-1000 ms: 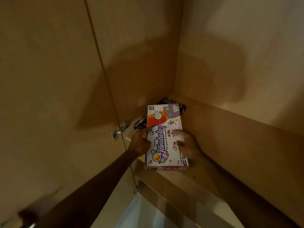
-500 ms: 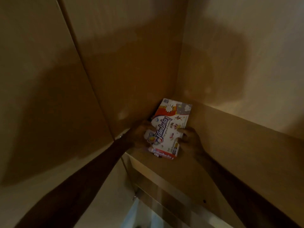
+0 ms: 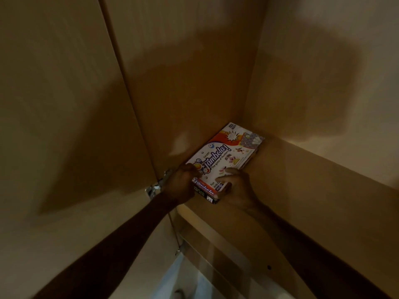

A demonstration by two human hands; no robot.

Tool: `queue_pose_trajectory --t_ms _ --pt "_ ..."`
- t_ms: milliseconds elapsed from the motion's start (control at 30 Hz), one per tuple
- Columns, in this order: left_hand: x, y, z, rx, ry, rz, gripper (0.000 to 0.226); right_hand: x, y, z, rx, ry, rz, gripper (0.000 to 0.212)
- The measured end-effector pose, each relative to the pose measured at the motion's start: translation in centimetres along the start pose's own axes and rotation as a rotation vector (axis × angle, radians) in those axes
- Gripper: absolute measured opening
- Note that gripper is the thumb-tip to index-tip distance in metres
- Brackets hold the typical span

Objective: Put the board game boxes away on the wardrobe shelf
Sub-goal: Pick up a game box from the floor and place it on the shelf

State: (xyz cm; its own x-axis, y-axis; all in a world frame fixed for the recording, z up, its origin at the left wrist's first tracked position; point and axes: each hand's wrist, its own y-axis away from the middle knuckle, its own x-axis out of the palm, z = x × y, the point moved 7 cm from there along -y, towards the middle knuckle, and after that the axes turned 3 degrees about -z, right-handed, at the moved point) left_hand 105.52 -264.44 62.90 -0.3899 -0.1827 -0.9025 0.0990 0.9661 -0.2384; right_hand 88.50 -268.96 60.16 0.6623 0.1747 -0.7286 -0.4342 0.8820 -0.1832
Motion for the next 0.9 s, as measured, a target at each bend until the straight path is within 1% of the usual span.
queue_pose_trajectory --t_ms 67,200,267,333,400,500,567,633,700,800,900 --pt "-0.1 0.6 0.1 0.001 0.004 -0.021 0.044 0.2 0.1 0.3 -0.008 0.011 0.015 0.059" --pt "0.1 1.2 0.1 -0.033 -0.031 0.014 0.053 0.6 0.3 0.0 0.038 0.01 0.054 0.06" --pt "0.0 1.8 -0.2 -0.068 -0.02 0.011 0.051 0.8 0.8 -0.3 0.048 0.01 0.07 0.059" --pt "0.1 3.1 -0.3 -0.151 0.055 0.001 0.046 0.7 1.6 0.0 0.052 -0.015 0.075 0.052" --pt "0.3 5.5 0.0 -0.259 0.129 -0.039 0.044 0.6 2.9 0.3 0.034 -0.094 0.061 0.046" --pt "1.2 11.4 0.8 -0.44 0.205 -0.115 0.043 1.0 6.3 1.1 -0.028 -0.154 0.005 0.045" --pt "1.9 16.4 1.2 -0.551 0.26 -0.158 0.041 2.1 9.3 1.7 -0.076 -0.179 0.007 0.044" --pt "2.6 21.7 1.3 -0.647 0.319 -0.205 0.041 3.7 12.1 2.5 -0.099 -0.175 0.052 0.044" --pt "3.0 27.7 1.1 -0.761 0.365 -0.255 0.04 5.9 15.0 3.9 -0.114 -0.177 0.147 0.045" --pt "2.8 36.1 0.6 -0.912 0.413 -0.363 0.04 9.5 18.7 7.3 -0.229 -0.186 0.304 0.046" --pt "1.8 44.1 -0.5 -1.048 0.451 -0.476 0.038 13.7 22.6 11.3 -0.274 -0.212 0.468 0.048"
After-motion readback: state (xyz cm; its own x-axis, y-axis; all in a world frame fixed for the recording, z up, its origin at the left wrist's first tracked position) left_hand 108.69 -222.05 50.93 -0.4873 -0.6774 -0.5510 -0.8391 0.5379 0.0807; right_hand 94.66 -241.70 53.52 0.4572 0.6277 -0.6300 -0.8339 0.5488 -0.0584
